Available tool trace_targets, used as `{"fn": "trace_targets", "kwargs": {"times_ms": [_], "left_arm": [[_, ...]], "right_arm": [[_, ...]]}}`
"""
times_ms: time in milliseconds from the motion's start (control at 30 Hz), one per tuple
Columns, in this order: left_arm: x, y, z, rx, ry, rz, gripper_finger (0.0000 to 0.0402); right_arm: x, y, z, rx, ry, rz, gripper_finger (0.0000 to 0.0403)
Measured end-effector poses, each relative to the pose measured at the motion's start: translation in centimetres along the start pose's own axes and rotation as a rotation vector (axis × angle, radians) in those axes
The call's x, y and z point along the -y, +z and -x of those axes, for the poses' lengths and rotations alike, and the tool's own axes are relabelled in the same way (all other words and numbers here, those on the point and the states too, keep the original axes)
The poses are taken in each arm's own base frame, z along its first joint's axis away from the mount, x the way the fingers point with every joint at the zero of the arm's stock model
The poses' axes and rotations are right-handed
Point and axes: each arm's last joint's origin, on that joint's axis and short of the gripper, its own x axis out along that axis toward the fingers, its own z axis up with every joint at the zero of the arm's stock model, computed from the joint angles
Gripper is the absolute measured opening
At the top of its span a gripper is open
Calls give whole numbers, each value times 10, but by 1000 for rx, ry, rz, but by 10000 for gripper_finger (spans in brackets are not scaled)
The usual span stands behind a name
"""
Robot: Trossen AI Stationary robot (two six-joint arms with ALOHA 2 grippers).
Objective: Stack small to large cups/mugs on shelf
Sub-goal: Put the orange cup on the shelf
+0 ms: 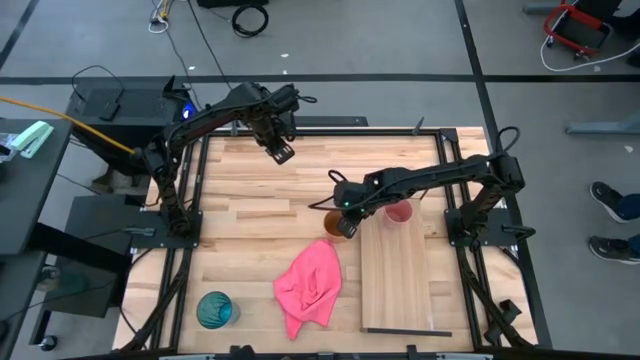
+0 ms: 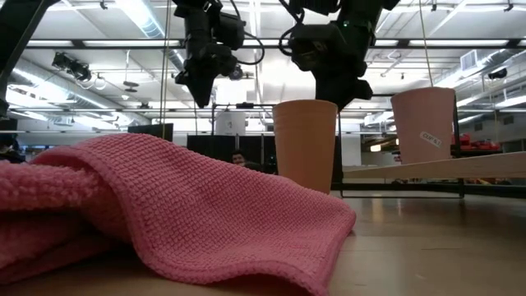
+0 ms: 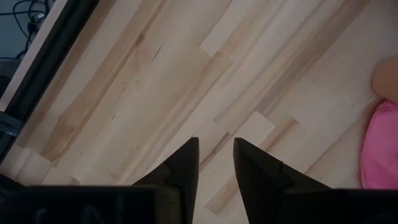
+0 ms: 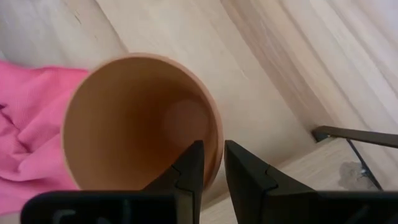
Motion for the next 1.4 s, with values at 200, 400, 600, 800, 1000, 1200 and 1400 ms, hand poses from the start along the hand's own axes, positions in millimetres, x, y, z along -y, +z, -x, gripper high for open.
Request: {"fn": "trace_targets", "kwargs": {"times_ms": [200, 400, 600, 800, 1000, 1200, 1400], "left_arm": [[0, 1, 0, 5, 0, 0, 107], [0, 1, 0, 9, 0, 0, 107], [0, 2, 0, 18, -1, 0, 107], [0, 2, 0, 18, -1, 0, 107], [0, 2, 0, 18, -1, 0, 107], [0, 2, 0, 20, -1, 0, 107], [0, 4, 0, 42, -3, -1, 107]], "right_arm": [[0, 0, 0, 1, 1, 0, 68], [0, 0, 0, 0, 0, -16, 49], [0, 0, 0, -2, 3, -27, 31], [0, 0, 1, -4, 7, -44, 8], [-2, -2, 1, -5, 9, -38, 6], [-13, -10, 2, -13, 26, 1, 3], [-26, -15, 8, -9, 48, 38, 2]]}}
